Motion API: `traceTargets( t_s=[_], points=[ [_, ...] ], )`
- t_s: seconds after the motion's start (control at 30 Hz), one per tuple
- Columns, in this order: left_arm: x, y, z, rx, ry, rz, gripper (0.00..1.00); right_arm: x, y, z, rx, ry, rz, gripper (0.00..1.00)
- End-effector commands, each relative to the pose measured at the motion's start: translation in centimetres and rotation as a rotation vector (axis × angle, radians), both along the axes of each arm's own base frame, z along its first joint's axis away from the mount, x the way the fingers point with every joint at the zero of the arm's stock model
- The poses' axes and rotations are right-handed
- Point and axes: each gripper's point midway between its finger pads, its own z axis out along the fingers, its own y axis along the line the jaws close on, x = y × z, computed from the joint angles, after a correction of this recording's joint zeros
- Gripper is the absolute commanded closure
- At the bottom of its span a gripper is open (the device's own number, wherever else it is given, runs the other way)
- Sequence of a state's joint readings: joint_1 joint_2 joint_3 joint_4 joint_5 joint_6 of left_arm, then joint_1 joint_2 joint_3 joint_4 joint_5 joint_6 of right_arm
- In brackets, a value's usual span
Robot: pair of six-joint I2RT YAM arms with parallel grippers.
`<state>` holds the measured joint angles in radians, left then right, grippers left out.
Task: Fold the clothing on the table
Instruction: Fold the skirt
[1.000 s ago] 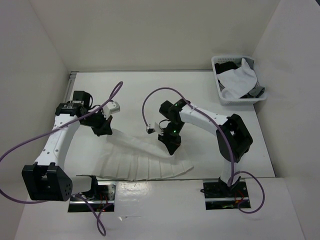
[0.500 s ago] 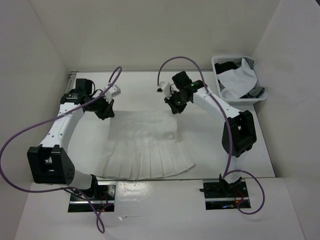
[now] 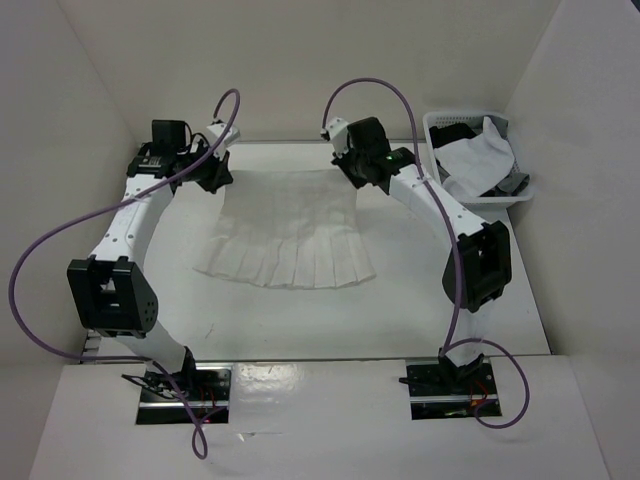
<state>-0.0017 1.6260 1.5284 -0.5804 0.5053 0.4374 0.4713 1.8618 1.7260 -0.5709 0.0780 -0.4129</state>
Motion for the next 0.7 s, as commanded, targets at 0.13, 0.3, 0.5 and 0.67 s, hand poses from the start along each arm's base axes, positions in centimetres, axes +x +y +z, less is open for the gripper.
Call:
traceTargets(
  t_s=[0.13, 0.3, 0.5, 0.67],
  points=[
    [-1.9, 1.6, 1.2, 0.045, -0.022, 0.013, 1.0, -2.3, -3.7, 2.7, -0.075, -0.003, 0.003, 1.0],
    [-7.0, 2.4, -3.3, 0.123, 0.098, -0.01, 1.0, -8.7, -3.1, 2.2, -0.061, 0.155, 0.221, 1.0],
    [-10.5, 3.4, -6.3, 0.15, 0.182, -0.017, 1.0, -16.2, -0.5, -0.4, 0.028, 0.447, 0.522, 1.0],
    [-11.6, 4.0, -8.1, 0.184, 0.214, -0.005, 1.0, -22.7, 2.3, -3.8, 0.068, 0.717, 0.696, 1.0]
  ],
)
